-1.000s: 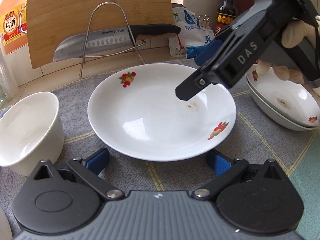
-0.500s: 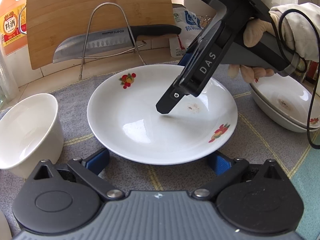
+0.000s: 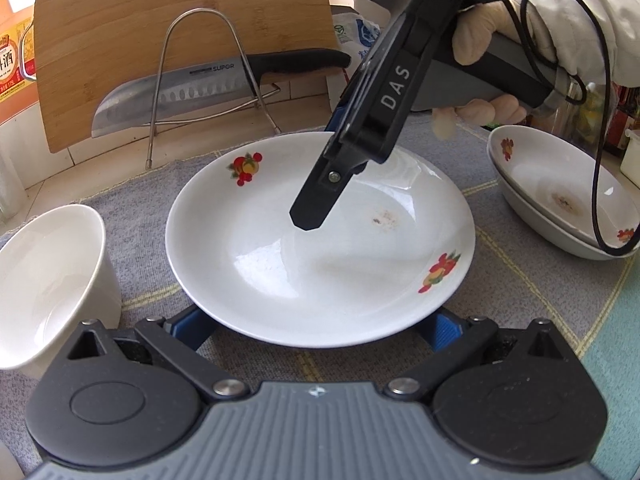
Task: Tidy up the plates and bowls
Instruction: 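Grip the rim of the fruit-decal white plate with the right tool, then lift the plate with the right tool and carry it toward the plate stack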
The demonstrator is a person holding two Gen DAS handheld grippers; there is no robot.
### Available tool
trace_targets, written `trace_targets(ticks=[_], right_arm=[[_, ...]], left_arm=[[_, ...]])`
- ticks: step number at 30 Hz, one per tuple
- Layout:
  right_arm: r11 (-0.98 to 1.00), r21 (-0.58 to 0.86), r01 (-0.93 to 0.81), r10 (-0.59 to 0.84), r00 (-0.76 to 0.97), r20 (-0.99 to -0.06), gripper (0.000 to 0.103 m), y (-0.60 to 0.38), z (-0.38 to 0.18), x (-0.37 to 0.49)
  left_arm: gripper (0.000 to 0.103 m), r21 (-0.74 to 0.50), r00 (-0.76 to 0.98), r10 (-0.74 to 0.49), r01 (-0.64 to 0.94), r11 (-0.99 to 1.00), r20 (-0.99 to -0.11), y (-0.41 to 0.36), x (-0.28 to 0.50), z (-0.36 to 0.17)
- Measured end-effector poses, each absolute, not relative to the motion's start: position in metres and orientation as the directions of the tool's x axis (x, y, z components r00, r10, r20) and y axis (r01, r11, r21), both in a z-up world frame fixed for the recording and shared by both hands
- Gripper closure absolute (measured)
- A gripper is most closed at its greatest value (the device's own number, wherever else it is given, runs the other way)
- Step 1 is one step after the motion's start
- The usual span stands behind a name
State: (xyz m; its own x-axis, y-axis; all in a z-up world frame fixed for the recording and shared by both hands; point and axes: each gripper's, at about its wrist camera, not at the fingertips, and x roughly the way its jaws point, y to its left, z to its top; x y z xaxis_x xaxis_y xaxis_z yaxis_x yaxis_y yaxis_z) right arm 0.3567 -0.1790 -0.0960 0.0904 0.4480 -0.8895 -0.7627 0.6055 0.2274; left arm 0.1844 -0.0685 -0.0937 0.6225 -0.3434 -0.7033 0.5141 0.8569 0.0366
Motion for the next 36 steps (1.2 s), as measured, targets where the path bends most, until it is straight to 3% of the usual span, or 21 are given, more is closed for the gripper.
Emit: trace_targets(ticks=[15, 36], right_arm=[[0.595, 0.314, -0.74, 0.457, -0.01, -0.89, 0.0, -0.182, -0.093, 0.369], [0.624, 0.3, -0.722, 0.477, 0.048, -0.878, 0.0, -0.192, -0.073, 0.344]], left_arm=[[0.0, 0.037, 0.62, -0.347, 0.52, 0.853, -0.704, -0.068, 0.184, -0.091], [0.001, 0.051, 0.606, -0.361, 0.555, 0.83, -0.708, -0.073, 0.17, -0.067]])
